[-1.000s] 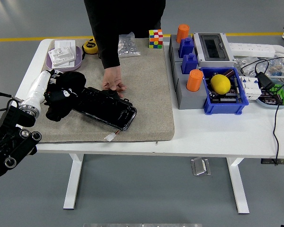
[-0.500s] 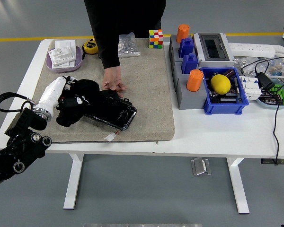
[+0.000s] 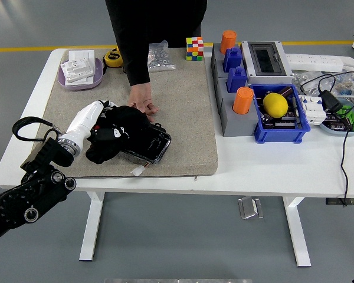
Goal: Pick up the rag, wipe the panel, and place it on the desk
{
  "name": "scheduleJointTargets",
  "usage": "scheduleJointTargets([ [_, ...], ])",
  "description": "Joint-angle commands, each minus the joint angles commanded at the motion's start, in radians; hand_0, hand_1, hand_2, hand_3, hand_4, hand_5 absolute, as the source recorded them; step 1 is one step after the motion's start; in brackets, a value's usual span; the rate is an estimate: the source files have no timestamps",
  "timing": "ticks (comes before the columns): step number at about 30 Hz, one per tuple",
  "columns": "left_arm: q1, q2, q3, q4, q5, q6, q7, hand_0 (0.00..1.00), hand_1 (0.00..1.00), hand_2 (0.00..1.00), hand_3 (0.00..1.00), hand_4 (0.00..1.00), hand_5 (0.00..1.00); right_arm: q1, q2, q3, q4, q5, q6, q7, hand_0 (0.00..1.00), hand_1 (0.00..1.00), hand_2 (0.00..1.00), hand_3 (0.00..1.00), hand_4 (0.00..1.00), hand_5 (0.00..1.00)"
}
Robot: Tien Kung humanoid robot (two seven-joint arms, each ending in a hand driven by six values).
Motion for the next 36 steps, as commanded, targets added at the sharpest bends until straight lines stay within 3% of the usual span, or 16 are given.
scheduleJointTargets([
  [15,-0.029,0.008,0.108,-0.113,-0.069,-0.043,0.027,0.269,0.302,0.52,0.37,0.256,0.002,0.003,-0.01,-0.001,-0.002,0.004,0.007,-0.005,0.717,0.594,0.661,0.575,0.973,0.529],
  [36,-0.036,-0.004,0.135,-0.147,-0.082,-0.053,0.051,0.269,0.304,0.52,0.377,0.268,0.002,0.003,-0.012,-0.005,-0.003,0.006,0.01,-0.006,0.717,0.594,0.66,0.575,0.973,0.526],
])
